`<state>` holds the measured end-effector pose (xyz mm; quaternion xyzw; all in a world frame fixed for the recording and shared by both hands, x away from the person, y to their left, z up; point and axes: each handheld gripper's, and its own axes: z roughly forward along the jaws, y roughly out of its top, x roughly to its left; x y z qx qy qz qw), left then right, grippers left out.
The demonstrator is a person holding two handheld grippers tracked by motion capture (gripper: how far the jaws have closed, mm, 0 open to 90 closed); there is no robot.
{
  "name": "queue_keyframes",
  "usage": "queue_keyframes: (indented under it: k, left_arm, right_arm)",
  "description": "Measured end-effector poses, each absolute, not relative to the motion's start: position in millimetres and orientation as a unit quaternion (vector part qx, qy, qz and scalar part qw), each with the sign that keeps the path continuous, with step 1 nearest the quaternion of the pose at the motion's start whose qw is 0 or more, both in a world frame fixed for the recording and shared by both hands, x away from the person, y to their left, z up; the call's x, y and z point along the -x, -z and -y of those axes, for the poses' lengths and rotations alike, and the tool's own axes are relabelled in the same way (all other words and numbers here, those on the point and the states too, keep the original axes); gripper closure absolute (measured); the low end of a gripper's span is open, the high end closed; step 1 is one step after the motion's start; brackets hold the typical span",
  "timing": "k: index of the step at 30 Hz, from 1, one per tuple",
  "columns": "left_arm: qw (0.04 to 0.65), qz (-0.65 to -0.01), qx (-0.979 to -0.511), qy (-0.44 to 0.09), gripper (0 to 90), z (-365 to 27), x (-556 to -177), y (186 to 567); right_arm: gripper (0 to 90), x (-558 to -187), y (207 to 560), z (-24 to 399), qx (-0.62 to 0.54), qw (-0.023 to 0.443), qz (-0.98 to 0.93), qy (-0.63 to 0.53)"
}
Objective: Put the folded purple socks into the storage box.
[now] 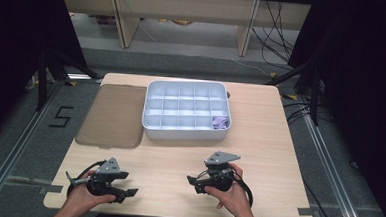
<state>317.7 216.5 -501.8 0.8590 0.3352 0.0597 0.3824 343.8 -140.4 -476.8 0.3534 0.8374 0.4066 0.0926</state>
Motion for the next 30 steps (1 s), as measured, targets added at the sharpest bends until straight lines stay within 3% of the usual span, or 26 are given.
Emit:
queue_keyframes:
  k: [30]
  left_arm:
    - [0.375, -0.327, -0.865, -0.064, 26.7, -217.9, -318.9, 501.4]
  right_arm:
    - [17.3, -324.4, 496.5, 146.7, -0.356, 0.095, -0.843, -0.391]
